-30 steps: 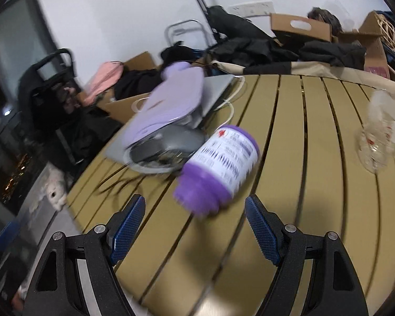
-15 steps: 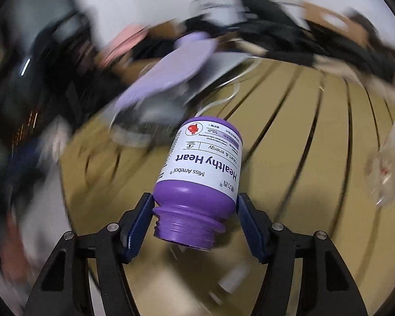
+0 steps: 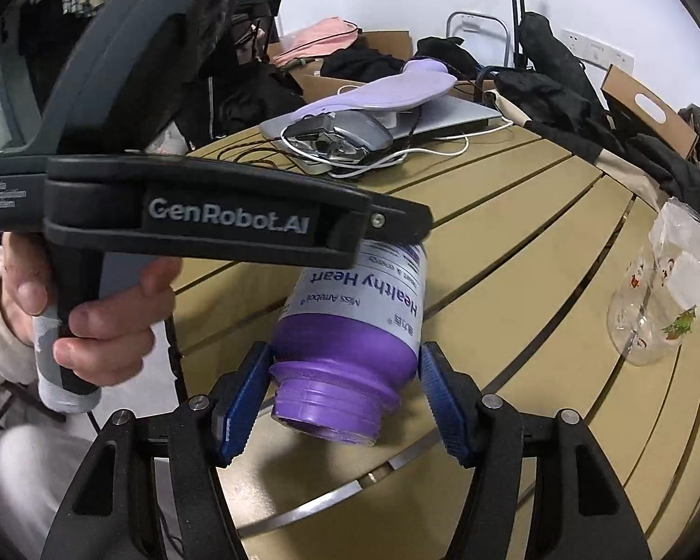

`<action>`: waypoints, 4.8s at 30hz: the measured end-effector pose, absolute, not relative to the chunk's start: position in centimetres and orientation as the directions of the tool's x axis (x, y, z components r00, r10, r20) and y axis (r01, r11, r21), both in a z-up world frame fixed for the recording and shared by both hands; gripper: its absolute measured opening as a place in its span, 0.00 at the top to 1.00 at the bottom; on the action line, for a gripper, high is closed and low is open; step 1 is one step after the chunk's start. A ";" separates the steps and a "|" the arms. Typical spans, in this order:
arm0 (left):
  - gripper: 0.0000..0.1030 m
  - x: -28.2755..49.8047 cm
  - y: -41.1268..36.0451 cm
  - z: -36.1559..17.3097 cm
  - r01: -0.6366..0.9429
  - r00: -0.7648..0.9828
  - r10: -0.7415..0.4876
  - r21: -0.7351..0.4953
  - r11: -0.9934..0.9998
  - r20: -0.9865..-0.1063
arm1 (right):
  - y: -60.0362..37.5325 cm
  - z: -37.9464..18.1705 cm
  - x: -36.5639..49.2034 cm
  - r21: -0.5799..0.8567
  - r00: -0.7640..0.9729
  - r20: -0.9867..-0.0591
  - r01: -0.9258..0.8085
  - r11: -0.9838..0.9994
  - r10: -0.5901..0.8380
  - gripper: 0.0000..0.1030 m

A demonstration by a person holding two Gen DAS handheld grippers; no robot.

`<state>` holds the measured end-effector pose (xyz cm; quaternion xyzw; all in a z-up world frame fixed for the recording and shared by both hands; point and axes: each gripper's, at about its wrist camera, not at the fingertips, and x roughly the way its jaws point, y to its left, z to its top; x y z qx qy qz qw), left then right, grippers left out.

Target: Organize rigid objects

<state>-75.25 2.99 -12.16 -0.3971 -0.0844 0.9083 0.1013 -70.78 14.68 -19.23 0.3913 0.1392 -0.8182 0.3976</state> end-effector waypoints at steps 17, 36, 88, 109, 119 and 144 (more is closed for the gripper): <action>0.35 -74.7 6.5 -13.6 -0.364 -0.464 0.265 -0.091 -0.927 -0.845 | 20.7 -18.0 -72.0 0.141 -0.476 -0.742 0.576 -0.805 -0.471 0.33; 0.41 -70.0 4.7 -5.8 -0.336 -0.769 0.310 -0.058 -0.940 -0.560 | 24.4 -11.3 -72.6 0.515 -0.438 -0.544 0.500 -0.697 -0.716 0.18; 0.41 -82.6 6.8 -12.0 -0.413 -0.761 0.365 -0.034 -0.910 -0.536 | 13.6 -12.1 -84.3 -0.059 -0.556 -0.623 0.735 -0.675 -0.550 0.33; 0.07 -71.4 1.2 -9.5 -0.042 -0.751 0.079 -0.072 -0.997 -0.655 | 14.3 -11.7 -76.9 0.086 -0.549 -0.658 0.626 -0.775 -0.516 0.18; 0.03 -49.4 -3.4 -1.5 0.220 -0.834 -0.144 -0.083 -0.972 -0.533 | 17.5 -5.8 -59.8 -0.018 -0.693 -0.596 0.516 -0.856 -0.405 0.18; 0.00 -11.6 5.1 3.4 0.339 -0.893 -0.311 -0.035 -0.940 -0.324 | 20.2 -3.5 -17.5 -0.007 -0.684 -0.527 0.598 -0.802 -0.505 0.18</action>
